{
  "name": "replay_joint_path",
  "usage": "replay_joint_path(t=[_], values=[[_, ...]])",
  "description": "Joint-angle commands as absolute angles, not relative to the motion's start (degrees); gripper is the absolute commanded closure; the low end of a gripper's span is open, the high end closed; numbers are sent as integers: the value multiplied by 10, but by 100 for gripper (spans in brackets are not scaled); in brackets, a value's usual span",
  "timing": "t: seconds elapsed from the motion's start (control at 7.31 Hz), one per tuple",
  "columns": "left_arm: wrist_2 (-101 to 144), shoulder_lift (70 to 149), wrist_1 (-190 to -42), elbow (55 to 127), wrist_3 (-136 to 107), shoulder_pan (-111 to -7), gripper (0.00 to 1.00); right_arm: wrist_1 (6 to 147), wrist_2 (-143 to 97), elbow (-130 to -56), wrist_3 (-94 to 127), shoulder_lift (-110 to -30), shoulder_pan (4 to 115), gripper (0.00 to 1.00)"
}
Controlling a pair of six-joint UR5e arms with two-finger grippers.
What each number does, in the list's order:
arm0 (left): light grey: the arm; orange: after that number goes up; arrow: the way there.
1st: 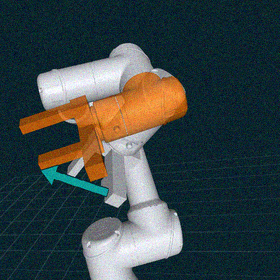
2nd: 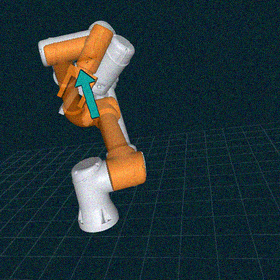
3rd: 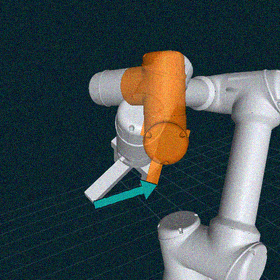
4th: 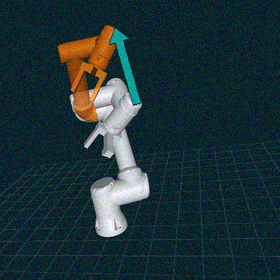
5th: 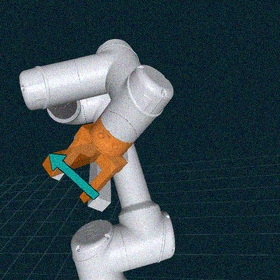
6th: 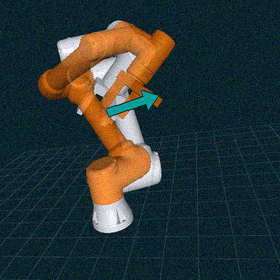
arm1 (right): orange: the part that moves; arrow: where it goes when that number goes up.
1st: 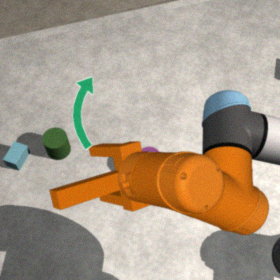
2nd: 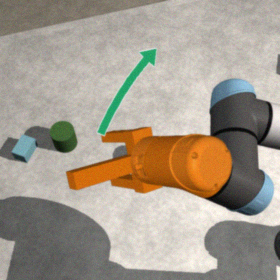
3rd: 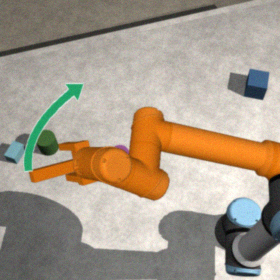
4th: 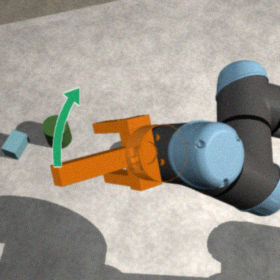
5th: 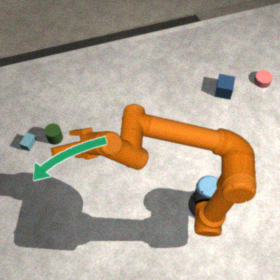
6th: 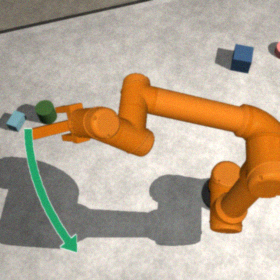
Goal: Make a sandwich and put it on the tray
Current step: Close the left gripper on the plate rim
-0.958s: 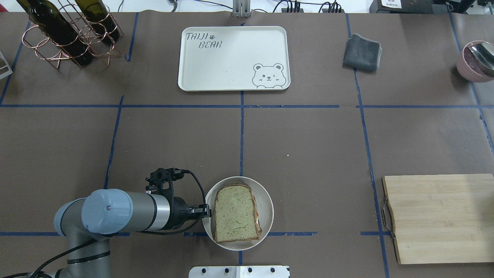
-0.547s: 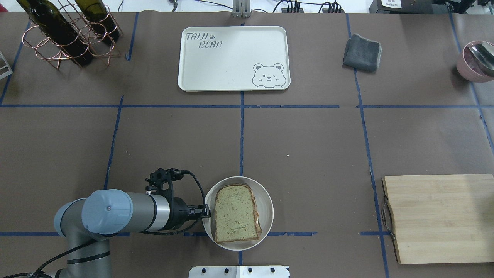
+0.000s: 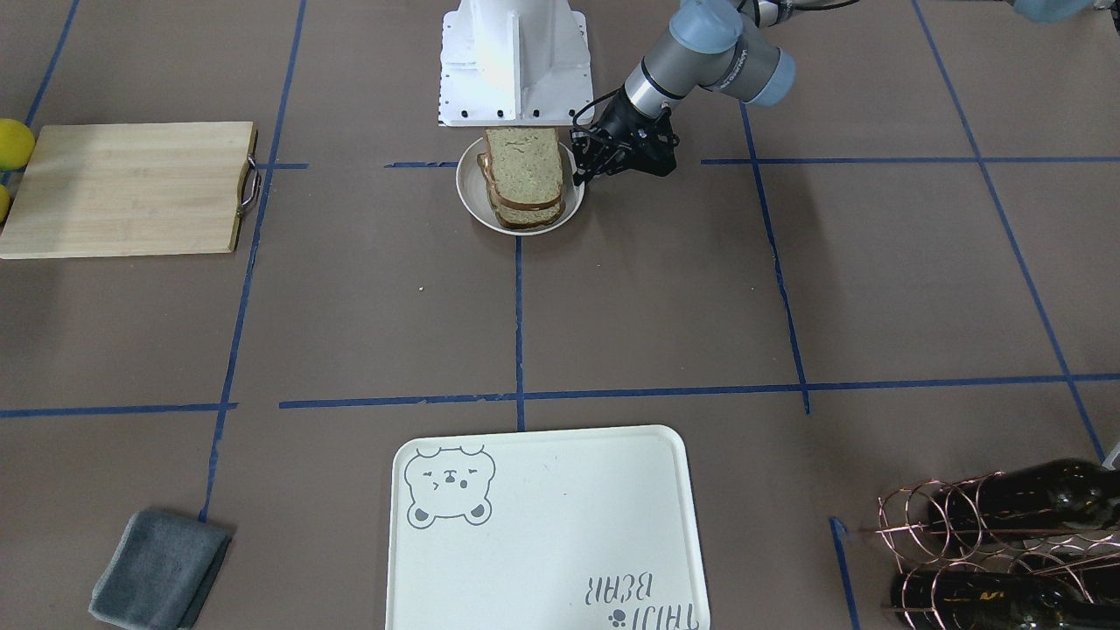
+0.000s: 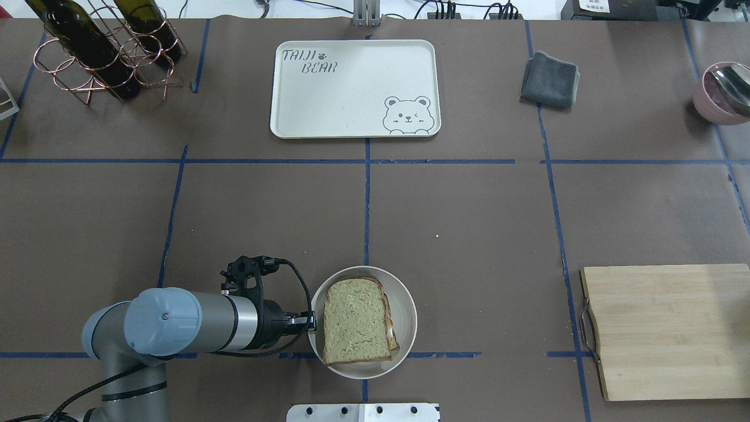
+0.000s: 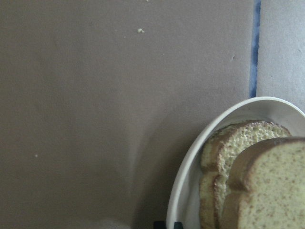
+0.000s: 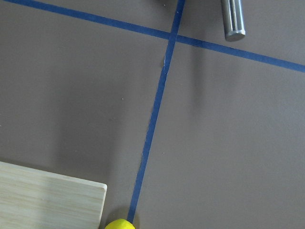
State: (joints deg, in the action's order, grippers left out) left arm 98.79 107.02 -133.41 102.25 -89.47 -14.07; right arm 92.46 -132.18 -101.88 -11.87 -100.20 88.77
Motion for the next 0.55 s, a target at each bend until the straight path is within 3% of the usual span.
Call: replay_joint_path(t=[0.0, 0.41], values=[[988, 1070, -1334, 1026, -895, -141, 100, 925, -1322, -1019, -119, -1002, 888, 0], [995, 1070, -1328, 1049, -894, -152, 100, 925, -1322, -1019, -119, -1002, 888, 0]])
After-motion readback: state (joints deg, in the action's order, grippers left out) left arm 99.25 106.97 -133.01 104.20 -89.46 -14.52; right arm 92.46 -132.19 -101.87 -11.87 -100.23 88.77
